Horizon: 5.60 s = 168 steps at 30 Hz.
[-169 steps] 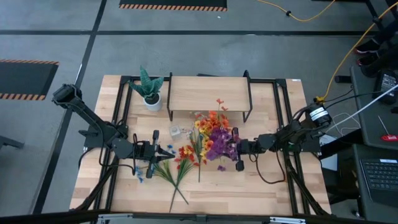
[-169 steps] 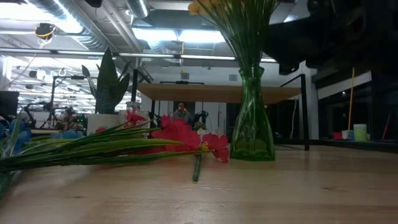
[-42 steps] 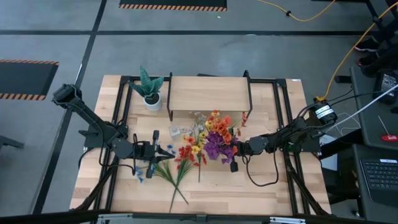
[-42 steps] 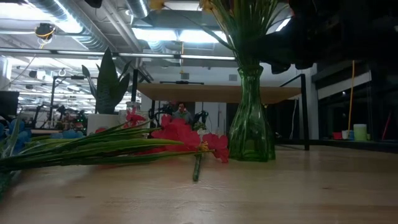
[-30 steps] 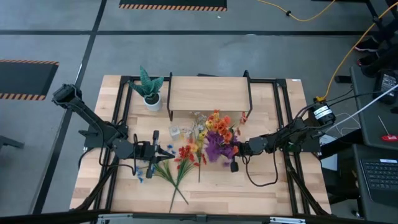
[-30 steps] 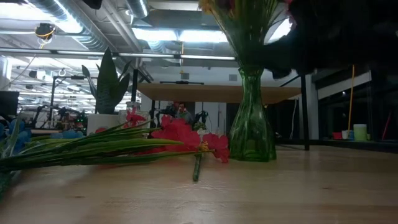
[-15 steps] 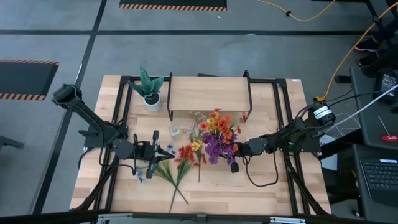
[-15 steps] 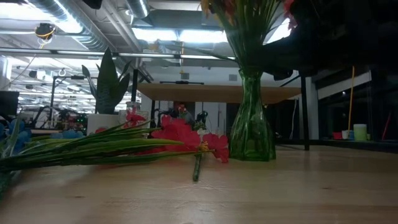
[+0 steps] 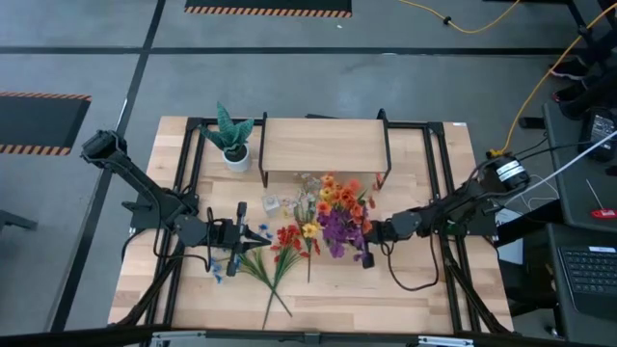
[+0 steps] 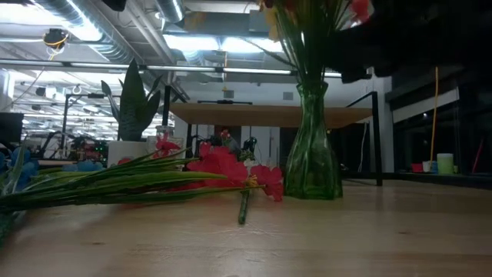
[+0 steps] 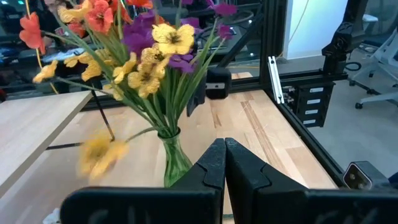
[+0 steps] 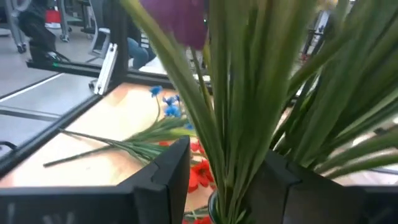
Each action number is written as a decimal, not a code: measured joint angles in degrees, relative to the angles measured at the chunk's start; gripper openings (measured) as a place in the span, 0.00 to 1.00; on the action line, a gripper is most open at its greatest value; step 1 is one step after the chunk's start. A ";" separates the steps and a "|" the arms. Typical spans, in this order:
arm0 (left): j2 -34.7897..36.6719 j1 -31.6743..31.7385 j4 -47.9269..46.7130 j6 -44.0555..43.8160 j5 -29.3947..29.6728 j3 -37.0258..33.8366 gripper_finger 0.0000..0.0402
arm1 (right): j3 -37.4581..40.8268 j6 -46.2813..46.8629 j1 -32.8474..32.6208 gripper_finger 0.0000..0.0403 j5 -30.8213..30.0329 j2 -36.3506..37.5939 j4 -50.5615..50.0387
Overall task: Pick and place flowers into a vace then onto a shelf
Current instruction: Put the purple flowers into the green vase, then put the red flowers into the transparent vase
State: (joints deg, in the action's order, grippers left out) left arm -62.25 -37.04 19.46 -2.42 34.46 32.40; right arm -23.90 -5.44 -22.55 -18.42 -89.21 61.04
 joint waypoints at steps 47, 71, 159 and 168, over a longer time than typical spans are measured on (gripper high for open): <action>-0.01 0.00 0.00 0.15 0.02 0.00 0.01 | -0.09 6.59 -0.56 0.34 -4.47 21.08 -32.60; 0.01 0.00 0.01 0.15 0.01 0.00 0.01 | -0.10 6.48 -0.56 0.34 -4.45 23.65 -33.65; -41.64 4.76 -57.75 -72.91 -21.56 39.28 0.30 | -0.11 6.76 -2.29 0.02 -13.60 29.35 -40.43; -44.23 4.22 -56.48 -73.37 -21.05 39.28 0.39 | -0.11 6.74 -2.66 0.01 -11.89 29.35 -40.60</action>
State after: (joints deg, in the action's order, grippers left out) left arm -106.48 -32.82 -37.02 -75.79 13.41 71.68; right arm -24.01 1.30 -25.21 -30.31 -59.86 20.44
